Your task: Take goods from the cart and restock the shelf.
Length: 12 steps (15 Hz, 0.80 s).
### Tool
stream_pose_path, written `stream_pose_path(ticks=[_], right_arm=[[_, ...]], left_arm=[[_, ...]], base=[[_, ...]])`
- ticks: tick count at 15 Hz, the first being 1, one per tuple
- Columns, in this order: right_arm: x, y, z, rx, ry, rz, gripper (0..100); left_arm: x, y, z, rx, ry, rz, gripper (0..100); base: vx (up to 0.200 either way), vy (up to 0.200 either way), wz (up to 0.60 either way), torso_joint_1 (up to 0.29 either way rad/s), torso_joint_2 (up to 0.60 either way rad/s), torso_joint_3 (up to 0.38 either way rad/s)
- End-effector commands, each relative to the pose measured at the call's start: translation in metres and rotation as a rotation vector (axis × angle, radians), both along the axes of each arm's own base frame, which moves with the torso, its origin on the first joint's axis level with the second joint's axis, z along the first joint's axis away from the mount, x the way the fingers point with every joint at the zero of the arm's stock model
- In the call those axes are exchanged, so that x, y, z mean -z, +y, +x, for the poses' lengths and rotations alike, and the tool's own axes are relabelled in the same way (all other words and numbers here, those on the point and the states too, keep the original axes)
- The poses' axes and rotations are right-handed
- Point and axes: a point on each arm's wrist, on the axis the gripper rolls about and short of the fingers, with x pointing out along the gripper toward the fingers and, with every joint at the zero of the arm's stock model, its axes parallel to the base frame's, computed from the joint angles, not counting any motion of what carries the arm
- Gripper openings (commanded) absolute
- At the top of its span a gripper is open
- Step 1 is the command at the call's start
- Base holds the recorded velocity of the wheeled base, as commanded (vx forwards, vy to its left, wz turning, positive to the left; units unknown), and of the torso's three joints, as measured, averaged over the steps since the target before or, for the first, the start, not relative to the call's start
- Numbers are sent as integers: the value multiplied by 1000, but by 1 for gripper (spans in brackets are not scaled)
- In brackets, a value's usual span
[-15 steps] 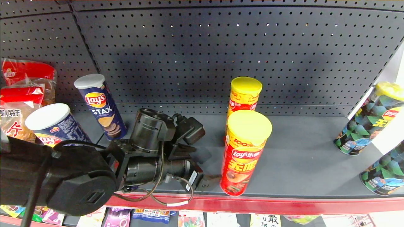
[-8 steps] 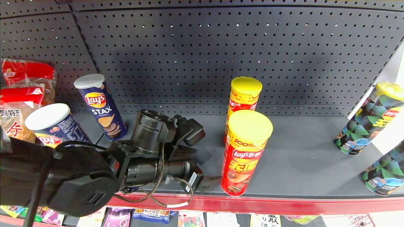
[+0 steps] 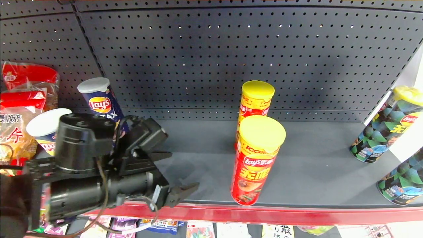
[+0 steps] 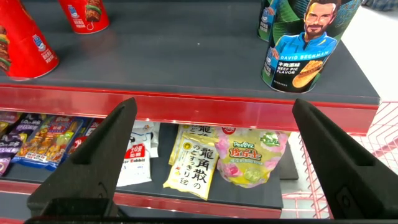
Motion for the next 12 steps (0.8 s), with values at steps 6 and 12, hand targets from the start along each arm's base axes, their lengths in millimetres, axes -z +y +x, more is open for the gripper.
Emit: stream_pose_path(ticks=[6,12], right_arm=[[0,0,0,0,0,0,100],[0,0,0,0,0,3,100]], left_arm=[[-24,128,-168,-213,-222,-205,100],[34,157,-220,-735,-253,-135,100]], base=[[0,0,0,0,0,0],[0,0,0,0,0,0]])
